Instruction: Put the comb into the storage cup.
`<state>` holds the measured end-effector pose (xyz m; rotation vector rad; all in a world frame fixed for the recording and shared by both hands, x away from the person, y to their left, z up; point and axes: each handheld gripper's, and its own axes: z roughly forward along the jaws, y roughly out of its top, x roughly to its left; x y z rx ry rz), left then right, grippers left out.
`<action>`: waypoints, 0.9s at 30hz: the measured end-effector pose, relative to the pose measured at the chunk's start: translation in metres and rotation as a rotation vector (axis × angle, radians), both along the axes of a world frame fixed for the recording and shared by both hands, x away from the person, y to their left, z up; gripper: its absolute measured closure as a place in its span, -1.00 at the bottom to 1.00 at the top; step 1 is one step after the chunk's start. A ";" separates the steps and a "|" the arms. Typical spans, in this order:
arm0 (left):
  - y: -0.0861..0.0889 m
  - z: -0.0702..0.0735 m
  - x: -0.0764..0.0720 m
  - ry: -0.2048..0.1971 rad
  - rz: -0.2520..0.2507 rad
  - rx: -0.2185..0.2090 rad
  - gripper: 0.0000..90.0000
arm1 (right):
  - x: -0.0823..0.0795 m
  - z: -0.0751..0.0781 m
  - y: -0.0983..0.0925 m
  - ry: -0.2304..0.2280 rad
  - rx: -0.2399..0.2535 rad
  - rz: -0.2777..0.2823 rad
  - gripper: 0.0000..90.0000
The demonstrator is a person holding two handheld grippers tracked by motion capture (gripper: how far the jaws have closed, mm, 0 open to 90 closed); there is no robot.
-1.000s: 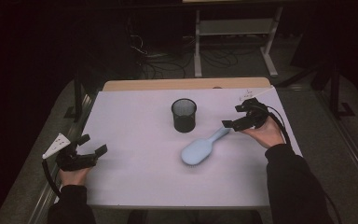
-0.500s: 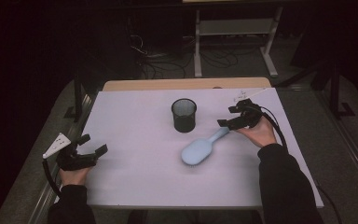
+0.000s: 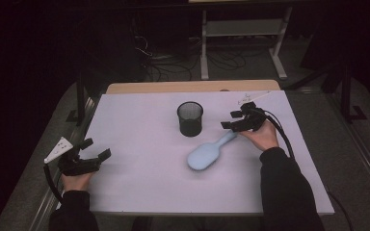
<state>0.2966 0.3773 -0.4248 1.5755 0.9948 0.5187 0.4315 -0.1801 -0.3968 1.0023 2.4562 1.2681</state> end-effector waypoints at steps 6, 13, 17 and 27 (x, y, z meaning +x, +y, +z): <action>0.001 0.000 0.000 0.002 0.000 0.002 -1.00 | 0.008 -0.009 -0.004 0.049 0.043 0.003 0.19; 0.001 0.000 0.001 0.002 0.003 0.004 -1.00 | 0.013 -0.018 -0.001 0.087 0.038 -0.007 0.51; 0.001 0.000 0.001 0.002 0.003 0.005 -1.00 | 0.014 -0.021 0.002 0.087 0.012 -0.015 0.59; 0.001 0.000 0.001 -0.001 0.003 0.002 -1.00 | 0.015 -0.028 0.011 0.062 -0.061 -0.046 0.97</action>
